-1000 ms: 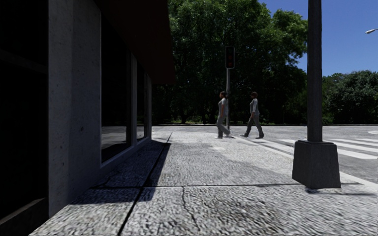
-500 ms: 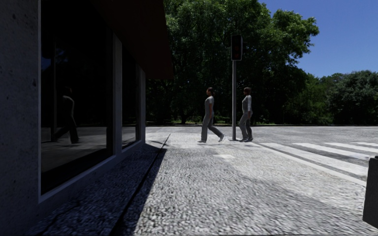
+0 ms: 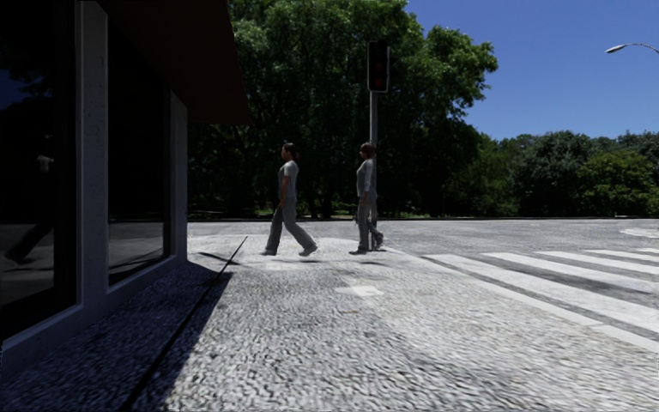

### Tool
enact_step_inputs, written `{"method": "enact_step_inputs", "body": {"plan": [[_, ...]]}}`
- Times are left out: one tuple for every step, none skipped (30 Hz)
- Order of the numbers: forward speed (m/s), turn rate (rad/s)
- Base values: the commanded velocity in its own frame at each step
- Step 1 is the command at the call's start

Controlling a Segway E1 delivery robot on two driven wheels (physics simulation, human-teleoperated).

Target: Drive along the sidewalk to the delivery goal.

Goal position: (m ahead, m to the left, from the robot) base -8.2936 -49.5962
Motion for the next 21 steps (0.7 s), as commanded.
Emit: {"method": "enact_step_inputs", "body": {"plan": [[1.59,-0.58],[1.60,-0.58],[1.60,-0.58],[1.61,-0.58],[1.61,-0.58],[1.61,-0.58],[1.61,-0.58],[1.61,-0.58],[1.62,-0.58],[1.68,-0.58],[1.75,-0.58],[1.75,-0.58],[1.77,-0.58],[1.78,-0.58],[1.78,-0.58],[1.78,-0.58],[1.78,-0.58],[1.78,-0.58],[1.78,-0.58],[1.78,-0.58],[1.78,-0.58]]}}
